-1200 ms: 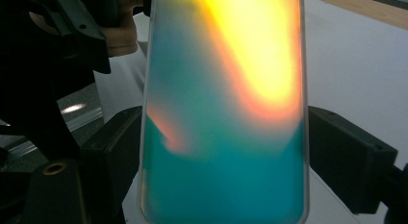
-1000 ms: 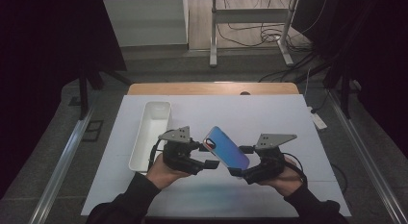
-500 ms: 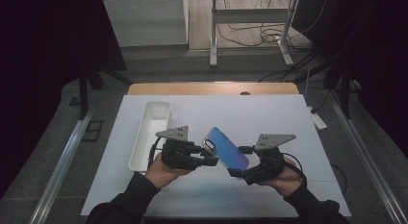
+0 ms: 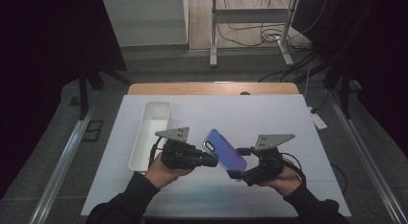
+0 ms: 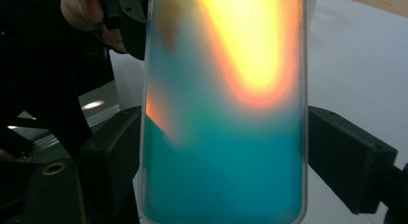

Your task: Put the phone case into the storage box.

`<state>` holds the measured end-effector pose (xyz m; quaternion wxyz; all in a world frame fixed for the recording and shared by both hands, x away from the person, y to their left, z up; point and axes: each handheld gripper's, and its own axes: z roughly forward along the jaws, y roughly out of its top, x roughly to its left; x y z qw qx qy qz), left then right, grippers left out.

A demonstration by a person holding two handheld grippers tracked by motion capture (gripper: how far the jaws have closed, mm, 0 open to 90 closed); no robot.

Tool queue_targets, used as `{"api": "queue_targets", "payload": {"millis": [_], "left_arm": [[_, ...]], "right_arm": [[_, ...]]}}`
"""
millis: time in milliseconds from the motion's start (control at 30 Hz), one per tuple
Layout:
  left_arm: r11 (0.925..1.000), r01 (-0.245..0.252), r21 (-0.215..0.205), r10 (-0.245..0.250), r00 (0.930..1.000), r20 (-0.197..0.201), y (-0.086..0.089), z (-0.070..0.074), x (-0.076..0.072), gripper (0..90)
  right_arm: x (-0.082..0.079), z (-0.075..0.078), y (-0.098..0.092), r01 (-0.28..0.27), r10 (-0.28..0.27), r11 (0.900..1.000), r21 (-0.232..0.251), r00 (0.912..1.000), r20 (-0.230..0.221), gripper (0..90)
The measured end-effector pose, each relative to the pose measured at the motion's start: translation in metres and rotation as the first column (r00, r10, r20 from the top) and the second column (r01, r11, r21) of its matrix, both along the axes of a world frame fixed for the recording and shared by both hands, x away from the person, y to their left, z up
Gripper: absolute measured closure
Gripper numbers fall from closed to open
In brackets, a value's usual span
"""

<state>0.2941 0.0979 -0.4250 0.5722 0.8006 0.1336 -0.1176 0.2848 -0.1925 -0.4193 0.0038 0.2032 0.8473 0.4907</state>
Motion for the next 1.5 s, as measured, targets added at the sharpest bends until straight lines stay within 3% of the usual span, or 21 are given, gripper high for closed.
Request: {"api": "queue_targets", "payload": {"millis": [233,300,467,533,700,933,1200,1500], "left_arm": [[0.9983,0.058,-0.003,-0.058,0.9983,0.01,-0.002,-0.001,0.0,84.5],[0.996,0.089,-0.002,-0.089,0.9957,0.024,-0.003,-0.002,-0.001,86.5],[0.9938,0.11,0.018,-0.111,0.9922,0.058,-0.007,-0.001,-0.005,88.0],[0.9957,0.088,0.028,-0.09,0.9928,0.078,-0.007,0.0,-0.006,88.4],[0.9984,0.042,0.038,-0.044,0.9962,0.075,-0.002,0.001,-0.003,88.5],[0.9979,-0.01,0.064,0.006,0.9978,0.066,0.002,0.0,0.0,88.5],[0.9927,-0.064,0.102,0.058,0.996,0.068,0.003,0.0,0.001,88.4],[0.9819,-0.127,0.141,0.117,0.9902,0.077,0.007,0.002,0.003,88.4]], "right_arm": [[0.004,-0.005,0.0,-0.05,0.05,0.999,0.006,0.9986,-0.018,16.6],[0.006,-0.009,0.001,-0.084,0.084,0.996,0.01,0.9957,-0.039,16.2],[0.007,-0.012,0.005,-0.101,0.1,0.995,0.001,0.9922,-0.074,14.6],[0.007,-0.014,0.006,-0.087,0.085,0.996,-0.023,0.9938,-0.071,15.7],[0.007,-0.014,0.006,-0.052,0.049,0.997,-0.055,0.9974,-0.053,14.0],[0.007,-0.013,0.007,-0.041,0.038,0.996,-0.085,0.9986,-0.038,9.3],[0.005,-0.012,0.006,-0.024,0.022,0.994,-0.106,0.9996,-0.017,6.0],[0.006,-0.013,0.003,0.028,-0.028,0.99,-0.136,0.9996,0.003,3.1]]}}
